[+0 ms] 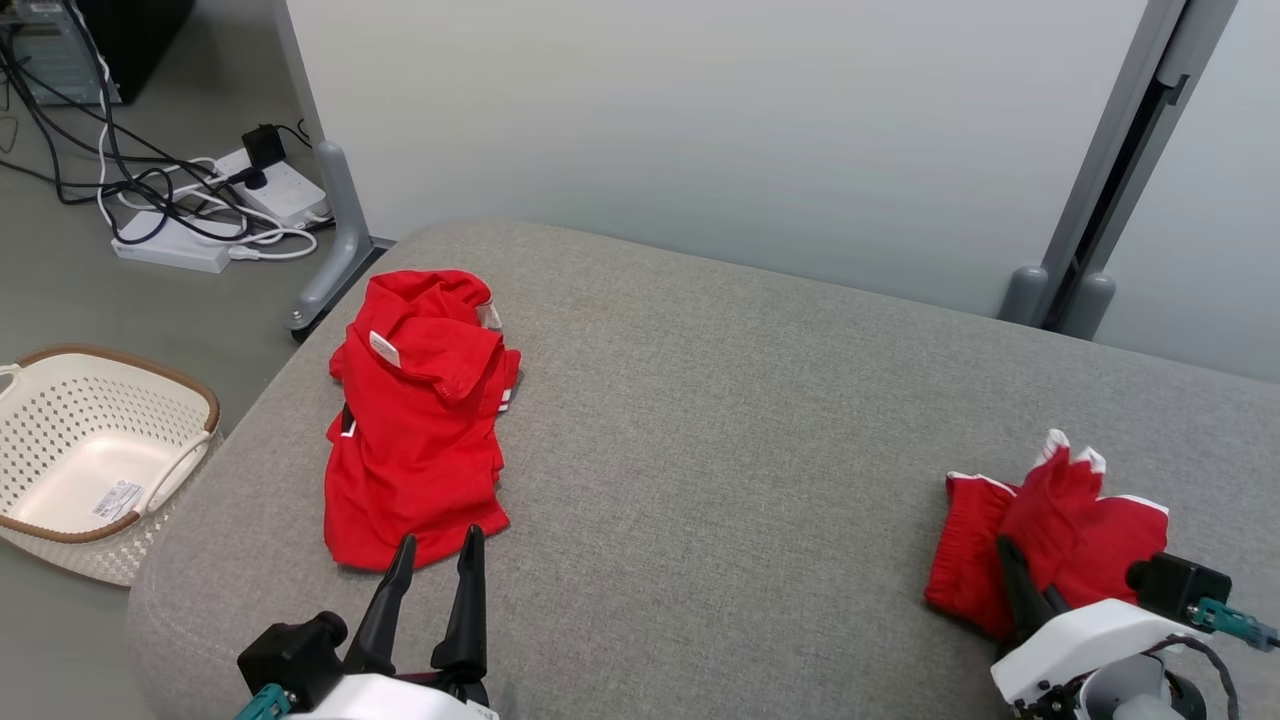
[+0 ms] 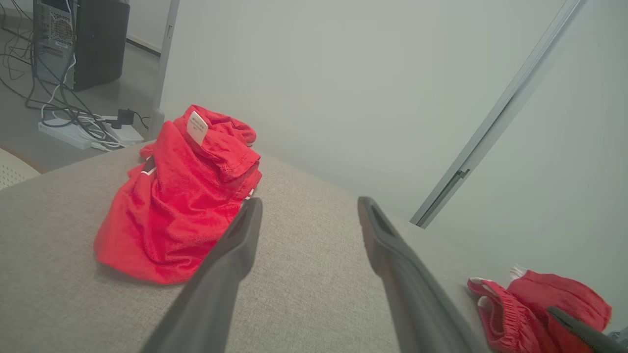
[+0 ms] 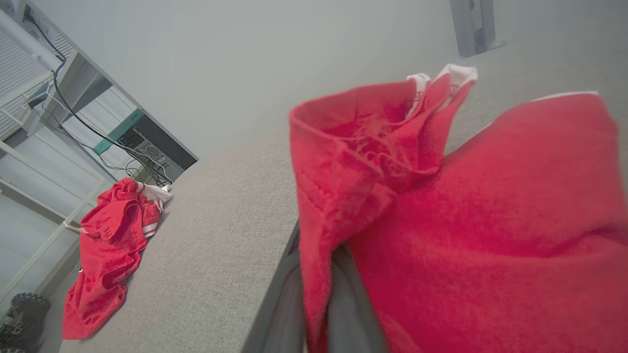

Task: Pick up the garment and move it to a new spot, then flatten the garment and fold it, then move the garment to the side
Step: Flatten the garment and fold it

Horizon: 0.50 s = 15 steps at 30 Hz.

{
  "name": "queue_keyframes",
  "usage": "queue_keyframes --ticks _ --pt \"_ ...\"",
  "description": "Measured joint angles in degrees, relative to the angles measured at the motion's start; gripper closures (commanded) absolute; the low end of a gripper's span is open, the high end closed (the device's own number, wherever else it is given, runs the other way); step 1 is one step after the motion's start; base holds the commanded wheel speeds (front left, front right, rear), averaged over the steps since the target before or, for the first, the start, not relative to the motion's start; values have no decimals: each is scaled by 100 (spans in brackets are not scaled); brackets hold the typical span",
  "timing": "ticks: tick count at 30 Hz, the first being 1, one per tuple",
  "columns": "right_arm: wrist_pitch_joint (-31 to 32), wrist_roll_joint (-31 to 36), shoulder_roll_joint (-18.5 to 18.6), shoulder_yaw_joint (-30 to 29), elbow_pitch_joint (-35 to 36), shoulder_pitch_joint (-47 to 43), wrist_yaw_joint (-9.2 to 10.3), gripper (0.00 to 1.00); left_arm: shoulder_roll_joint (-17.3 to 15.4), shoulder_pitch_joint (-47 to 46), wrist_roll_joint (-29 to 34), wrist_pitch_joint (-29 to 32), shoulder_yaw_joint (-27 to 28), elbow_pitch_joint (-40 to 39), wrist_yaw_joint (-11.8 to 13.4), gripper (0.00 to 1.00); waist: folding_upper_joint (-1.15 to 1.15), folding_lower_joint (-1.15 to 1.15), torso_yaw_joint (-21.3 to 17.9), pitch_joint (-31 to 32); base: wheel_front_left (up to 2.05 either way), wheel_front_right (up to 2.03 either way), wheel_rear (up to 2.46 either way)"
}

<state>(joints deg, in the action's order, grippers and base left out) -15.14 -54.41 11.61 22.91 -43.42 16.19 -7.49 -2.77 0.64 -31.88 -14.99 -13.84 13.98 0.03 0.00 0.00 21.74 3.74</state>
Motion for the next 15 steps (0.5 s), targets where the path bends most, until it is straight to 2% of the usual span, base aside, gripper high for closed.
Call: queue_keyframes --ticks 4,12,13,14,15 --pt "-1 492 114 190 -55 95 0 100 1 -7 -3 1 -8 1 3 0 0 0 50 -42 0 0 0" --pt "0 1182 112 494 -324 131 0 100 1 -20 -36 0 -20 23 22 0 0 0 137 -36 0 0 0" --pt "0 1244 108 537 -353 140 0 80 1 -20 -36 1 -20 27 22 0 0 0 142 -35 0 0 0" --pt "0 1292 94 550 -371 147 0 13 1 -20 -37 1 -19 33 22 0 0 0 145 -34 0 0 0" --pt "0 1313 77 555 -400 154 0 0 1 -20 -43 1 -20 33 22 0 0 0 147 -36 0 0 0"
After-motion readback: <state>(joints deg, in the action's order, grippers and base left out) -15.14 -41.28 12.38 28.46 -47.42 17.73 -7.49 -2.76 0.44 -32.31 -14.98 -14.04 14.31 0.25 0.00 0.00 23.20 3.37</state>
